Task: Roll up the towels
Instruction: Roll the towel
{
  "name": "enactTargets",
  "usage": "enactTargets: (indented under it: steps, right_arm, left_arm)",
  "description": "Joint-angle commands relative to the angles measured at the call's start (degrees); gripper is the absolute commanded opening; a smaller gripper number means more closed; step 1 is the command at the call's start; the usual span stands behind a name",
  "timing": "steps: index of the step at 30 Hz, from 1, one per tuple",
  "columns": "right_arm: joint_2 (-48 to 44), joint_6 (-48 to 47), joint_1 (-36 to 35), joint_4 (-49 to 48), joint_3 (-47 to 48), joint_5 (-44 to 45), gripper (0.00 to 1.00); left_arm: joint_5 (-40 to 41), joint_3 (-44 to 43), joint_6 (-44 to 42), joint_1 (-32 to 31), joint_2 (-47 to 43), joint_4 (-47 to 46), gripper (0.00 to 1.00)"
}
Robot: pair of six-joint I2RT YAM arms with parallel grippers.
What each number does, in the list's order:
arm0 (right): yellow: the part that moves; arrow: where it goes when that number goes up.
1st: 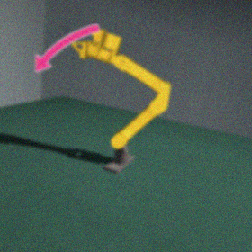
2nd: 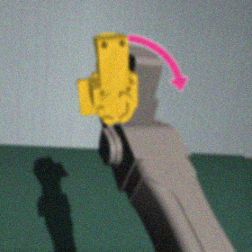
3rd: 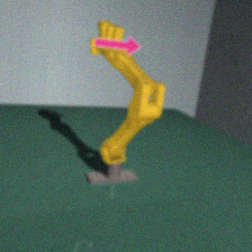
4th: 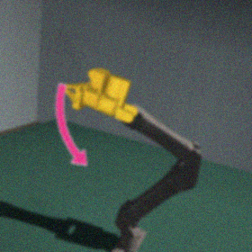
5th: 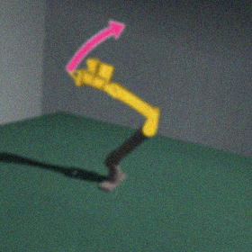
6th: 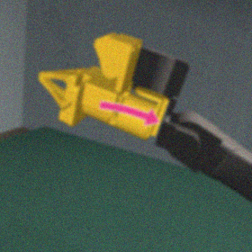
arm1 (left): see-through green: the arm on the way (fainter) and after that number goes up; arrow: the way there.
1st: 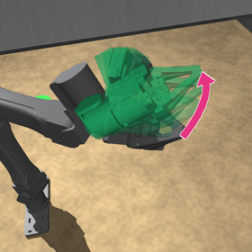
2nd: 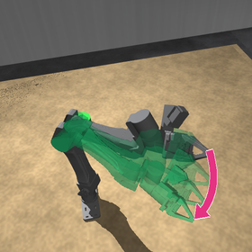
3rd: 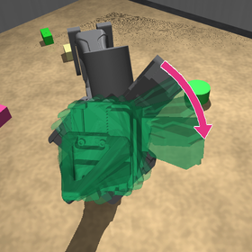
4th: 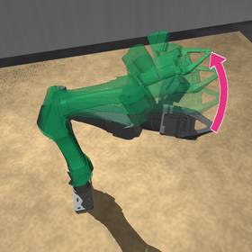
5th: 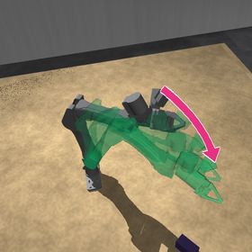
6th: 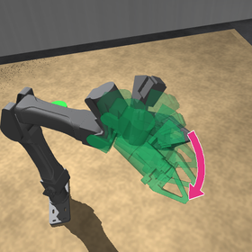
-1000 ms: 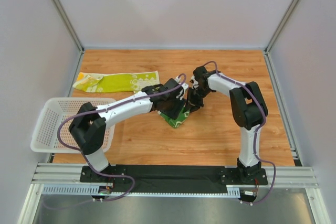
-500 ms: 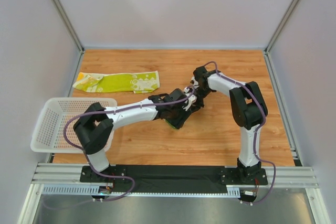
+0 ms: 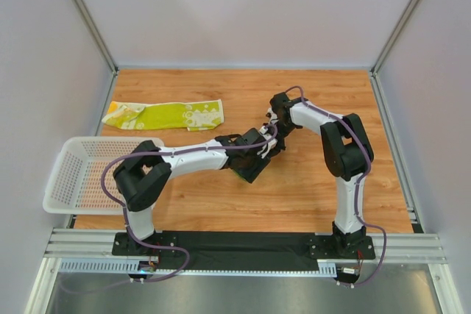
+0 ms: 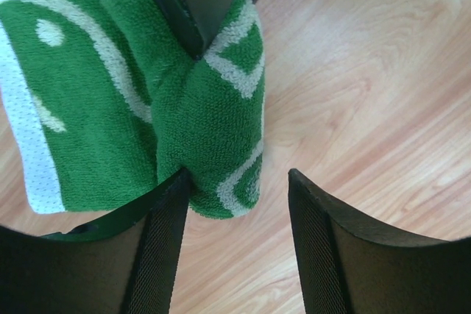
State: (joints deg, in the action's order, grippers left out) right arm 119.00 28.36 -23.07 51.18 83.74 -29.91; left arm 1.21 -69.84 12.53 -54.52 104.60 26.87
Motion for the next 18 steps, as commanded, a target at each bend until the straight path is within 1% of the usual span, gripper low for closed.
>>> enactTargets:
  steps: [1, 4, 5, 10, 13, 14, 15, 16, 18]
  right_arm:
    - [1.76, -1.03, -0.48, 0.68, 1.51, -0.06, 0.09]
    - [2.02, -1.03, -0.49, 0.68, 1.60, -0.32, 0.09]
    - [2.20, -1.11, -0.48, 0.68, 1.86, -0.41, 0.09]
    - [2.64, -1.20, -0.49, 1.38, 2.82, -0.50, 0.09]
    - [2.90, -1.29, -0.57, 1.64, 3.27, -0.85, 0.10]
    - [2.90, -1.29, -0.49, 1.64, 3.35, -1.11, 0.11]
    - [2.90, -1.29, -0.57, 1.64, 3.35, -1.29, 0.12]
    - [2.90, -1.29, -0.57, 1.64, 3.35, -1.46, 0.13]
    - [2.82, -1.38, -0.57, 1.82, 3.35, -1.47, 0.21]
  left_arm:
    - [7.38, 1.64, -1.37, -0.23, 0.17, -0.51, 0.64]
    - [9.68, 1.29, -1.99, -0.23, 1.57, 0.54, 0.62]
    - [9.77, 1.46, -2.16, -0.23, 2.01, 0.64, 0.60]
    - [8.63, 2.60, -2.60, -0.23, 3.68, -0.24, 0.55]
    - [8.46, 3.13, -2.87, -0.23, 4.56, -0.68, 0.49]
    - [8.63, 3.13, -3.04, -0.23, 4.91, -0.59, 0.43]
    - [8.72, 3.22, -3.04, -0.23, 5.09, -0.59, 0.40]
    - [8.63, 3.31, -2.96, -0.23, 5.35, -0.68, 0.33]
    - [8.02, 3.31, -3.13, -0.23, 5.44, -0.59, 0.24]
